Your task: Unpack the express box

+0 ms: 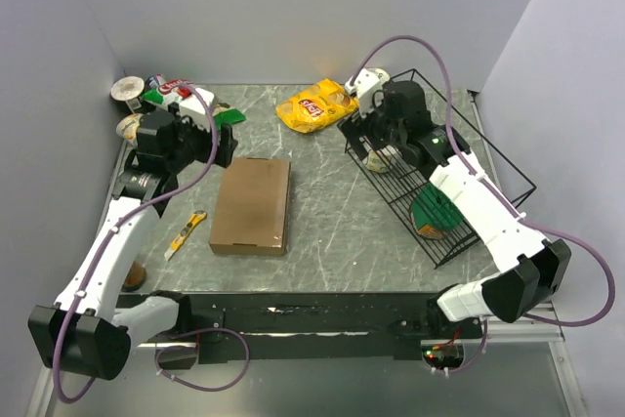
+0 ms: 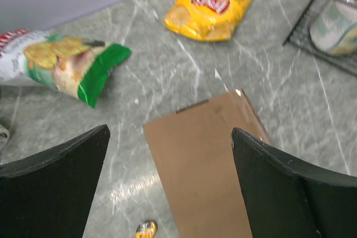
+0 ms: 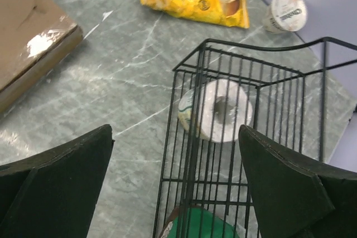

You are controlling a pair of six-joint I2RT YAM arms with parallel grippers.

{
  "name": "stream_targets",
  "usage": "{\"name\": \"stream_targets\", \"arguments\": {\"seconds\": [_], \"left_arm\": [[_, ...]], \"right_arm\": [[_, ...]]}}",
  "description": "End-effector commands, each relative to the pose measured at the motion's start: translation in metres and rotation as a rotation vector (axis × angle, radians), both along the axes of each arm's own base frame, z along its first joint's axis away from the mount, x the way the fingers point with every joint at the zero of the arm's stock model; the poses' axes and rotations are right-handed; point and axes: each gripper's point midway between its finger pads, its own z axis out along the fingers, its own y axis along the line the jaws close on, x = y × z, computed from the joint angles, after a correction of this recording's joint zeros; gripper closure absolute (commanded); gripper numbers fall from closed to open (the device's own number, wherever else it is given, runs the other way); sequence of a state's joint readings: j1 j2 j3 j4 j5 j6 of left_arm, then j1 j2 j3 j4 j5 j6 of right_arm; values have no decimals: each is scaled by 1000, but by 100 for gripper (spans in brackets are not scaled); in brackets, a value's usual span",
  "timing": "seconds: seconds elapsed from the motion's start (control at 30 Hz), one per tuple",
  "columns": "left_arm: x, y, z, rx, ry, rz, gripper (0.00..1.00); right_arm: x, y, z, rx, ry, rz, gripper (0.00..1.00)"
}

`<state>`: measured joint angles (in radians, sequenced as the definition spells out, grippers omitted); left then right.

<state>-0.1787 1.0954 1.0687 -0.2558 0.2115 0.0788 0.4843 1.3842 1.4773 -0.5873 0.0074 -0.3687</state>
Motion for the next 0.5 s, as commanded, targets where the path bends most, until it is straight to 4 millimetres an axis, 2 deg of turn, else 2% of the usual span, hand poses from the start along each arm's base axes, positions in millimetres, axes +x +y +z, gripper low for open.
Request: {"name": "stream_targets", "arguments": {"seconds": [0.0,0.07,0.13,0.17,0.2,0.23,0.4,0.43,0.47], "left_arm": [[-22,1,-20,82,52,-38,4],[-24,7,-30,109,92,-14,3],[-37,16,-56,168,224,0,2],[-37,19,-53,193,254,-3,2],[-41,23,-73,224,361,-11,2],[-54,31,-88,242,455,-8,2],[-68,54,-121,330,507,21,2],[-68,65,-126,354,518,68,2],[-70,74,-139,370,557,105,1]], "right_arm": [[-7,15,3,-3,-17,74,0],[-10,24,6,6,-8,130,0],[-27,43,-3,15,66,284,0],[-31,52,4,32,64,336,0],[-34,65,-1,54,98,386,0],[-36,71,-3,69,115,403,0],[-26,101,-26,99,193,422,1],[-26,107,-29,98,200,427,2],[-22,112,-32,105,216,416,2]]}}
